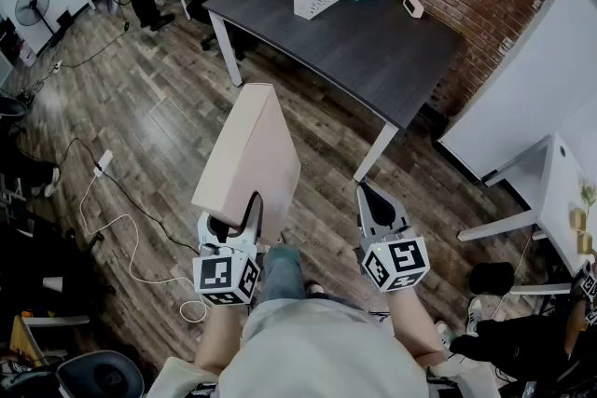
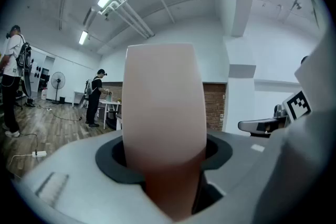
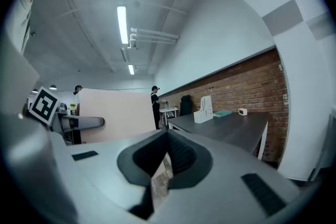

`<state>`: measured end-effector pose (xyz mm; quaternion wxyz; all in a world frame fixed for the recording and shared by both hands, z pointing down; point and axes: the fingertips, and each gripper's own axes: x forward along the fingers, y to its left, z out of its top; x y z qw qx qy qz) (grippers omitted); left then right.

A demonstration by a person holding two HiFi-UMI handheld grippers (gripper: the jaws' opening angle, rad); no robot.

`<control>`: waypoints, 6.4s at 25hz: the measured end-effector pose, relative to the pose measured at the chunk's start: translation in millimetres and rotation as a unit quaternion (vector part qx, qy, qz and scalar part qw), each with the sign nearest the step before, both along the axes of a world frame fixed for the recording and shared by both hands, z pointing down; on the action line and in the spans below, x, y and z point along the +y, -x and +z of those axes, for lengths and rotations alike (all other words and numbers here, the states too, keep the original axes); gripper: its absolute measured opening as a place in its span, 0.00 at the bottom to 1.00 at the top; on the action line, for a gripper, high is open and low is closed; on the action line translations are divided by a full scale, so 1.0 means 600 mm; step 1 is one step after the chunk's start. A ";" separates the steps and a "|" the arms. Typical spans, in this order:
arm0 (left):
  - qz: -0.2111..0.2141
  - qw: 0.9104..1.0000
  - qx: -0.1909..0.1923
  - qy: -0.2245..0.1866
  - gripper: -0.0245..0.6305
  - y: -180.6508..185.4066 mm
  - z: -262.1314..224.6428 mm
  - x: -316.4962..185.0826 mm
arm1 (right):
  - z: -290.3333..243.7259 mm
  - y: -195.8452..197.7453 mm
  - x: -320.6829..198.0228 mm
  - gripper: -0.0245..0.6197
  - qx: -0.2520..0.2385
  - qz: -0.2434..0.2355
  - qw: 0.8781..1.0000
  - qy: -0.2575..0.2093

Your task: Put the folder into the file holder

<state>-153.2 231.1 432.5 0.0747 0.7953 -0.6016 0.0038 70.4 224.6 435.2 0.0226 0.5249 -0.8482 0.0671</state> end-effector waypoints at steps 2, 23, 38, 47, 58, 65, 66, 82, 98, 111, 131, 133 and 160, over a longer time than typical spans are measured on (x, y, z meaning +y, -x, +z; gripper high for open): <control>-0.001 1.000 -0.004 0.000 0.45 0.007 -0.003 0.037 | 0.000 0.002 0.035 0.04 0.002 0.006 1.000 0.000; 0.007 0.999 0.002 -0.031 0.45 -0.012 -0.055 0.132 | -0.023 -0.003 0.149 0.04 0.001 -0.023 1.000 -0.017; 0.000 1.000 0.016 -0.022 0.45 -0.032 -0.050 0.108 | -0.001 -0.017 0.112 0.58 -0.029 -0.044 0.999 0.012; 0.007 0.999 0.022 -0.023 0.45 -0.037 -0.041 -0.016 | 0.016 -0.033 -0.009 0.68 -0.028 -0.027 0.999 0.015; 0.022 0.999 0.026 -0.019 0.45 -0.012 -0.056 -0.260 | -0.006 -0.007 -0.249 0.69 -0.023 -0.012 1.000 0.014; 0.024 0.999 0.029 -0.031 0.45 0.019 -0.079 -0.426 | -0.028 0.021 -0.409 0.68 -0.023 -0.006 1.000 0.006; 0.025 0.999 0.028 -0.032 0.45 0.024 -0.081 -0.447 | -0.028 0.026 -0.430 0.68 -0.023 -0.007 1.000 0.006; 0.052 0.996 0.035 -0.057 0.45 0.064 -0.108 -0.715 | -0.029 0.061 -0.662 0.68 -0.035 0.016 0.999 -0.007; 0.089 0.989 0.043 -0.106 0.45 -0.047 -0.173 -1.022 | -0.017 -0.010 -0.854 0.68 -0.032 0.010 0.999 -0.002; 0.107 0.988 0.029 -0.107 0.45 -0.148 -0.193 -1.264 | -0.019 -0.092 -1.052 0.68 -0.045 -0.009 0.999 0.007; 0.181 0.980 -0.014 -0.085 0.45 -0.291 -0.163 -1.481 | 0.065 -0.109 -1.153 0.68 -0.058 -0.036 0.994 0.080; 0.183 0.979 -0.016 -0.084 0.45 -0.302 -0.160 -1.496 | 0.071 -0.112 -1.155 0.68 -0.058 -0.036 0.994 0.085; 0.158 0.986 -0.026 -0.052 0.47 -0.355 0.004 -1.520 | 0.113 -0.147 -1.165 0.68 -0.059 -0.013 0.992 0.113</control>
